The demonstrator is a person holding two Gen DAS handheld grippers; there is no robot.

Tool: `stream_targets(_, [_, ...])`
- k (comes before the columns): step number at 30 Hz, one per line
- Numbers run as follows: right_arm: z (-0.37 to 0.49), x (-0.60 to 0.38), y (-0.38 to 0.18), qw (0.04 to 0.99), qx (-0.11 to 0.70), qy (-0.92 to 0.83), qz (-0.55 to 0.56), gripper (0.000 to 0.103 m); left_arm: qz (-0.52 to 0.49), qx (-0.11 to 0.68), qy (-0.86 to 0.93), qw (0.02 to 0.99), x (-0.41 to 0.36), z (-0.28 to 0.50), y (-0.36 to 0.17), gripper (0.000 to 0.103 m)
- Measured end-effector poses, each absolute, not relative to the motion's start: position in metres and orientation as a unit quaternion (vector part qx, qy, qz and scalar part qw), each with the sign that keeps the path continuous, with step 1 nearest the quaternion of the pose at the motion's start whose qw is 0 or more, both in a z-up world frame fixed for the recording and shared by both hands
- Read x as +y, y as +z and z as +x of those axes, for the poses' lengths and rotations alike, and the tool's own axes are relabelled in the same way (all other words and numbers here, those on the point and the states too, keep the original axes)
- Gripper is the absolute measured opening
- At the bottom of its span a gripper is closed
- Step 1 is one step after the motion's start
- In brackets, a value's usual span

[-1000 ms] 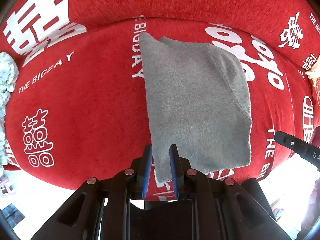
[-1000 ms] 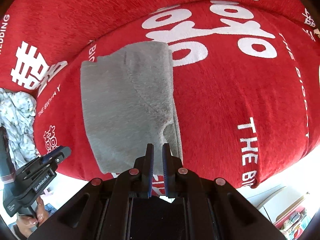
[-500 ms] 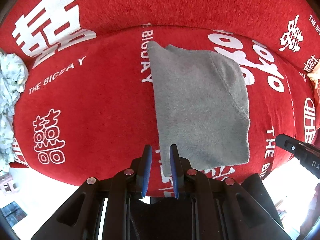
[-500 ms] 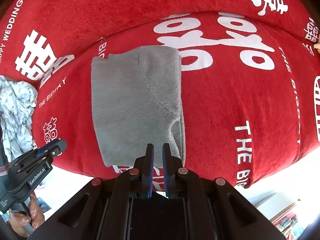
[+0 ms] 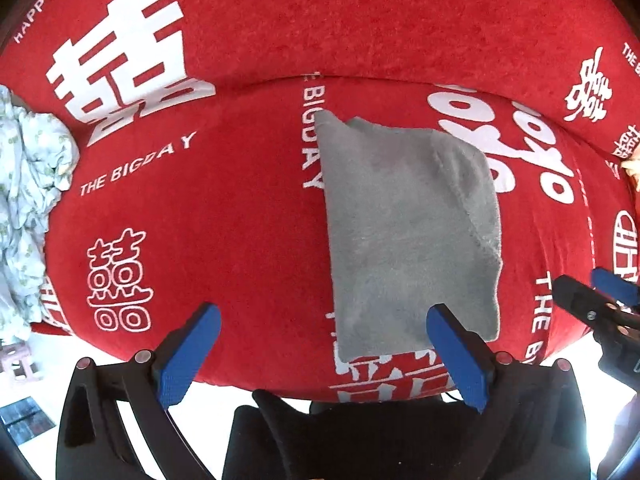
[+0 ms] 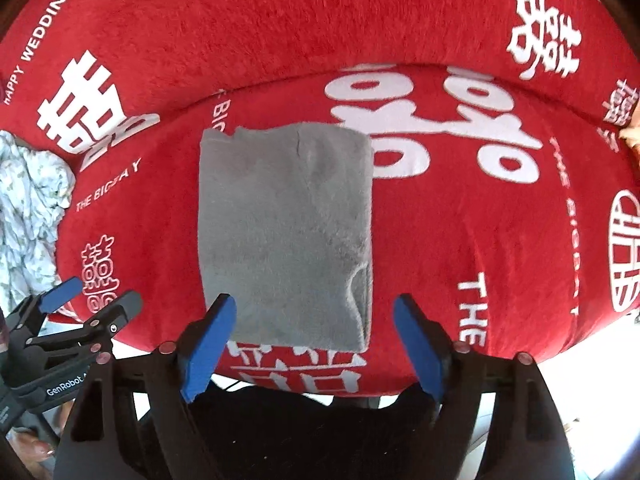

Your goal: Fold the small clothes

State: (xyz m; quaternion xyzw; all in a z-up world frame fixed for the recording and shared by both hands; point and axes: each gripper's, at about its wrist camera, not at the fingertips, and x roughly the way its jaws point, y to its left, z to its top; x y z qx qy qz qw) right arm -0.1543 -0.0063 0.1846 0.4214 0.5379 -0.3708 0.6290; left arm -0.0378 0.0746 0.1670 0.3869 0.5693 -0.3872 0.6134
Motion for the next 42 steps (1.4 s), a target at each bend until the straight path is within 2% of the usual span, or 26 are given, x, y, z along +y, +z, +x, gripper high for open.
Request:
stream_targets(1, [-0.152,-0.006,0.188,0.631,0.542,-0.379,0.405,0.088,0.387,0.568,-0.387,0.615,0.075,-0.039,0.167,0.103])
stream_targets(3, [-0.150,-0.005,0.191,0.634,0.546,-0.386,0.389,0.101,0.385,0.567,-0.388,0.617,0.076,-0.040,0.169,0.103])
stream_targets(4, [-0.150,-0.005,0.194,0.637,0.543,-0.389,0.384,0.103,0.382,0.569,-0.387,0.616,0.076,-0.040,0.170,0.103])
stream_targets(42, [-0.154,-0.007,0.194,0.613,0.556,-0.394,0.399,0.103,0.388,0.560,-0.370,0.632,0.077,-0.042,0.181,0.103])
